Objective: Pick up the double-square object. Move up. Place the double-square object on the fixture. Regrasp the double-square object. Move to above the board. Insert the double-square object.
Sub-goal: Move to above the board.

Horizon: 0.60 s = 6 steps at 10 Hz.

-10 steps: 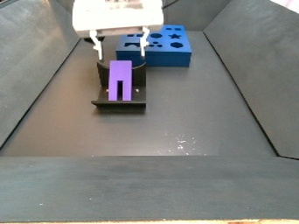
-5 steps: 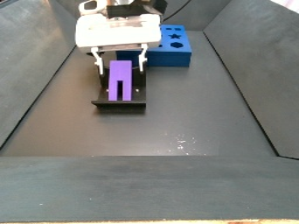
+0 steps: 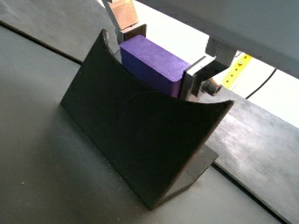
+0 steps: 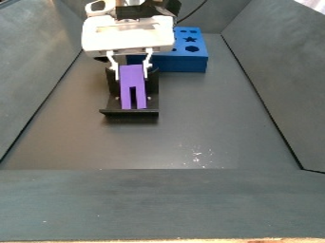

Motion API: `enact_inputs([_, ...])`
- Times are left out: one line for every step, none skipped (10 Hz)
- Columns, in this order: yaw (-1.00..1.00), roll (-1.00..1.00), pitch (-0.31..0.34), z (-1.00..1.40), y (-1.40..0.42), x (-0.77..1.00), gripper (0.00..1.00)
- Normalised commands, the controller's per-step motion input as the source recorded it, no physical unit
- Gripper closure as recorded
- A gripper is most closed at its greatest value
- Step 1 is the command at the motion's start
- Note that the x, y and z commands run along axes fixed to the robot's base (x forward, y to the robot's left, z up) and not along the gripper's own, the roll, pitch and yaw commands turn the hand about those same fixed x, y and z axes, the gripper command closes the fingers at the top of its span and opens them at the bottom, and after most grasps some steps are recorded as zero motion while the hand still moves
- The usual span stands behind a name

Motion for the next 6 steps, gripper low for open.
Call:
enact_inputs([-0.25,-0.26,-0.159,1.0,0.33,-0.08,1.0])
enact_inputs([-0.24,-0.26,-0.157,1.0,0.32,-0.08,1.0])
enact_inputs([-0.22,-0.22,-0.124,1.0,0.31,-0.09,1.0])
enact_inputs([-0.21,-0.17,-0.056,1.0,0.3,-0.09,1.0])
enact_inputs([-0.2,-0.14,-0.003,1.0,0.29,-0.09,1.0])
enact_inputs([-0.18,-0.13,0.024,1.0,0.29,-0.09,1.0])
